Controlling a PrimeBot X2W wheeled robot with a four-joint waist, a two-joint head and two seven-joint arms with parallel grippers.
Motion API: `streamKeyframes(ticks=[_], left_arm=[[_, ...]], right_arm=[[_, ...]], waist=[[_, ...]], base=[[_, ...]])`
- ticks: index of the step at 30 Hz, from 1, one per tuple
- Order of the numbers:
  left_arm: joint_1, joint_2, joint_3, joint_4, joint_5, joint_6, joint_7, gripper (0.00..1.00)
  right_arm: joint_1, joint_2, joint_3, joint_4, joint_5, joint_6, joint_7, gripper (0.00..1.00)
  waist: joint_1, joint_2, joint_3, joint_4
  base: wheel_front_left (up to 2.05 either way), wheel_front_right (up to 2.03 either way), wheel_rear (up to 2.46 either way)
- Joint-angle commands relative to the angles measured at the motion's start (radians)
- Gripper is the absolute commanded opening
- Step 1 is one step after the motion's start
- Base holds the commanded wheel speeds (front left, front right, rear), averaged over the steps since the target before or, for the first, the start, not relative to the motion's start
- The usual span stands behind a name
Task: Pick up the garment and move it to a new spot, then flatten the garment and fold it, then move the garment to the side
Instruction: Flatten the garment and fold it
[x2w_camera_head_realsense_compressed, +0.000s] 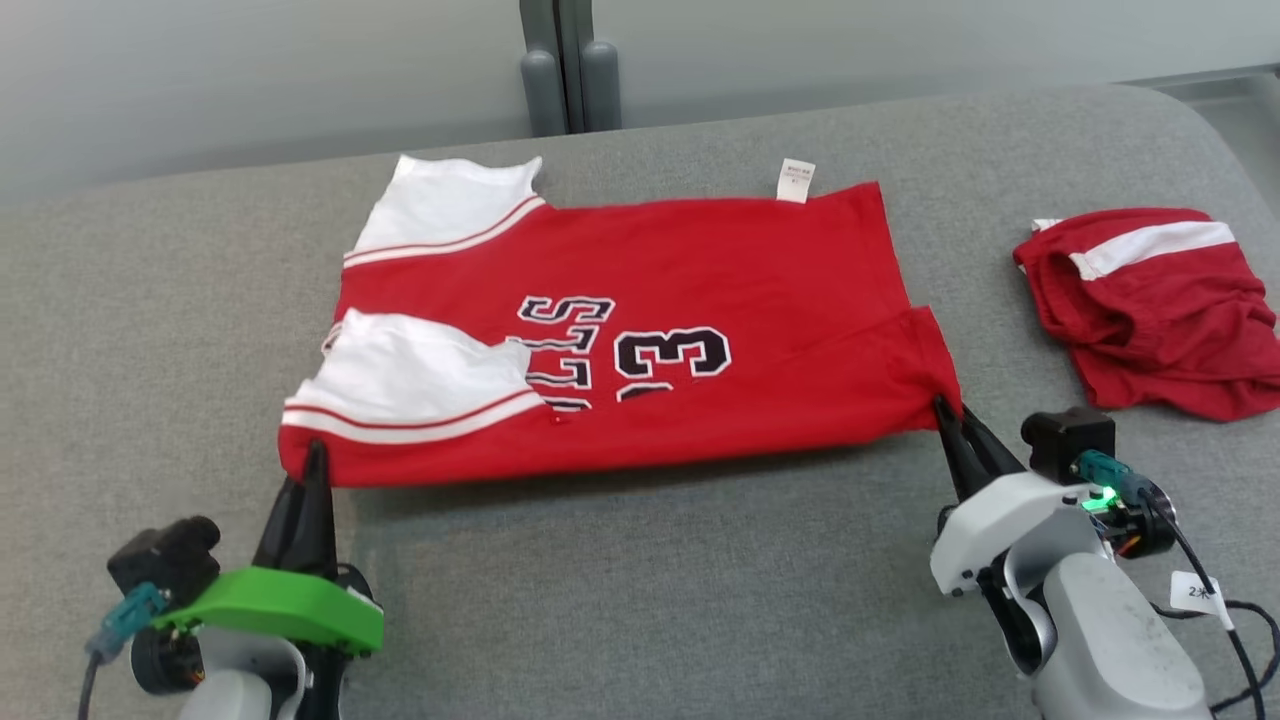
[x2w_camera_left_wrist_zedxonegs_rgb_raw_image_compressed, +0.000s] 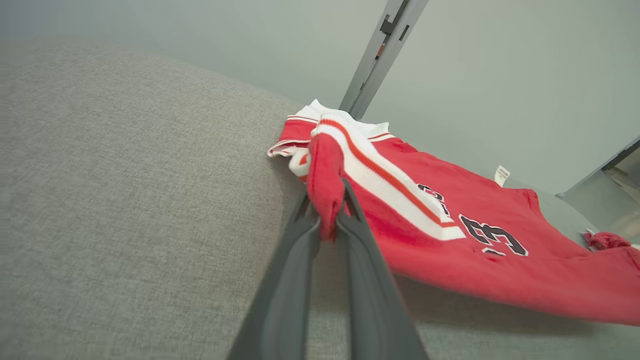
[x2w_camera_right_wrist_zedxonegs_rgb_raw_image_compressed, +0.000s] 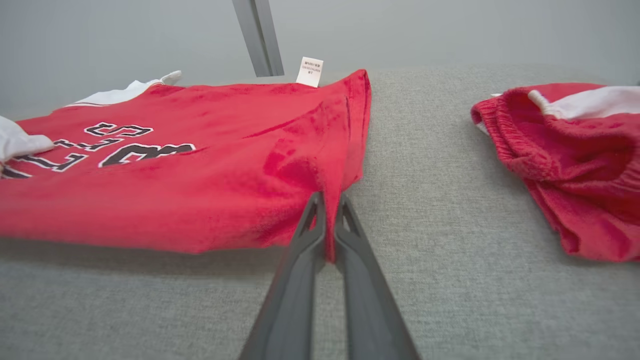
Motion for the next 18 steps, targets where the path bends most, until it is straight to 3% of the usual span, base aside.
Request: streamKeyframes(ticks=[1,10,15,16,17,18], left_arm=[[0.045,0.0,-0.003,-0.023,-0.005,0.01,0.008,0.0],[0.276,-0.03,-0.037,-0.203,-0.023,0.08,0.073,0.0],[0.343,-0.052,-0.06,-0.236,-0.03,0.111,0.099,0.0],[0.35,-0.051,-0.067,-0.232,-0.028,0.113,0.108,0.0],[0.356,-0.045,-0.074,-0.225,-0.022,0.116,0.119,0.0],[0.359,-0.039,-0.079,-0.221,-0.018,0.117,0.127,0.2]], right_arm=[[0.041,-0.006,-0.024,-0.029,-0.02,-0.001,0.025,0.0],[0.272,-0.005,-0.116,-0.301,-0.053,-0.001,0.211,0.0],[0.358,-0.005,-0.126,-0.373,-0.034,-0.001,0.265,0.03],[0.367,-0.005,-0.131,-0.38,-0.029,-0.001,0.268,0.19],[0.377,-0.005,-0.135,-0.384,-0.022,-0.001,0.271,0.42],[0.383,-0.005,-0.138,-0.388,-0.022,-0.001,0.268,0.64]], waist=[[0.0,0.0,-0.041,0.011],[0.0,0.0,-0.076,0.023],[0.0,0.0,-0.065,0.025],[0.0,0.0,-0.063,0.025],[0.0,0.0,-0.06,0.025],[0.0,0.0,-0.058,0.024]], base=[[0.0,0.0,0.0],[0.0,0.0,0.0],[0.0,0.0,0.0],[0.0,0.0,0.0],[0.0,0.0,0.0],[0.0,0.0,0.0]])
